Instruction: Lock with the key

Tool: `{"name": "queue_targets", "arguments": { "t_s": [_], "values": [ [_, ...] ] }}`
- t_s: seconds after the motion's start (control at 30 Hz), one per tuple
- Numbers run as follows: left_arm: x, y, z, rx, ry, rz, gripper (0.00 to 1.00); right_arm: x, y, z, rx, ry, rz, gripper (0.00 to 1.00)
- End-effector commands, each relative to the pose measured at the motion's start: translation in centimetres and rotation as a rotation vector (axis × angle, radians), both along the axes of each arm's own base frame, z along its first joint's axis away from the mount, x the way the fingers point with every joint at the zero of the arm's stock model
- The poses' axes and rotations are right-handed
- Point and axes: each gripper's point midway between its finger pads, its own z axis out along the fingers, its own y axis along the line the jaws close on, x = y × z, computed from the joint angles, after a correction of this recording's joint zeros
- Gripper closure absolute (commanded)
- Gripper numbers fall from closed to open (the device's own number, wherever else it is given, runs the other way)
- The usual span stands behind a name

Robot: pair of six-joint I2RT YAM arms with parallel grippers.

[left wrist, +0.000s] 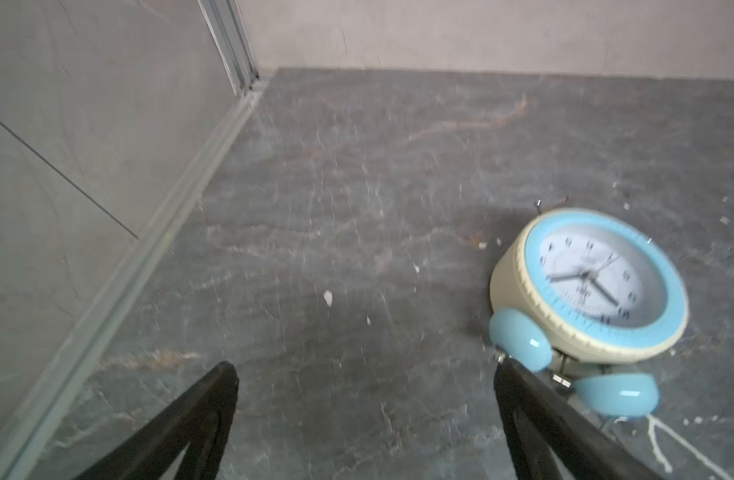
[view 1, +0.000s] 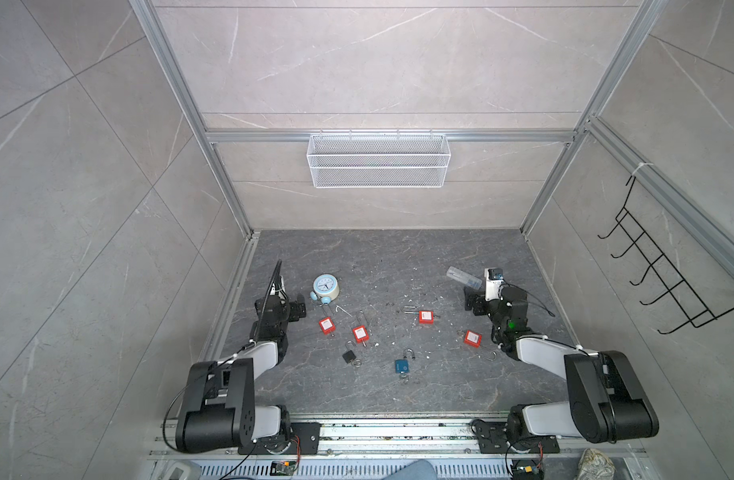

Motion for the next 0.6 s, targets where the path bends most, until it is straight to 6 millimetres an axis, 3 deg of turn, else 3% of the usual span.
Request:
{"name": "queue_targets", "arguments": {
  "t_s": [0.0,0.1,0.27,0.4,0.57],
  "values": [
    [-0.5,0.7,3.4,0.001,-0.024,0.054,0.02,-2.7,6.3,-0.4,-0.055,0.125,0.412,0.15],
    [-1.4,0.5,5.9,-0.047,-0.046,0.064,0.03,-4.4,8.7,-1.0,-0.231,0.18,0.596,0.14],
    [-3.1,-2.1,8.7,-0.178,-0.07,-0.029,0.04,-6.7,10.4,-2.9,-0.429,0.326,0.785,0.14],
    [-3.3,-4.5,9.6,-0.223,-0.078,-0.118,0.04,-7.5,11.8,-3.7,-0.449,0.347,0.868,0.14],
    [-2.1,-7.7,9.4,-0.219,-0.026,-0.22,0.04,-7.5,13.2,-4.7,-0.462,0.379,0.924,0.14]
  ]
}}
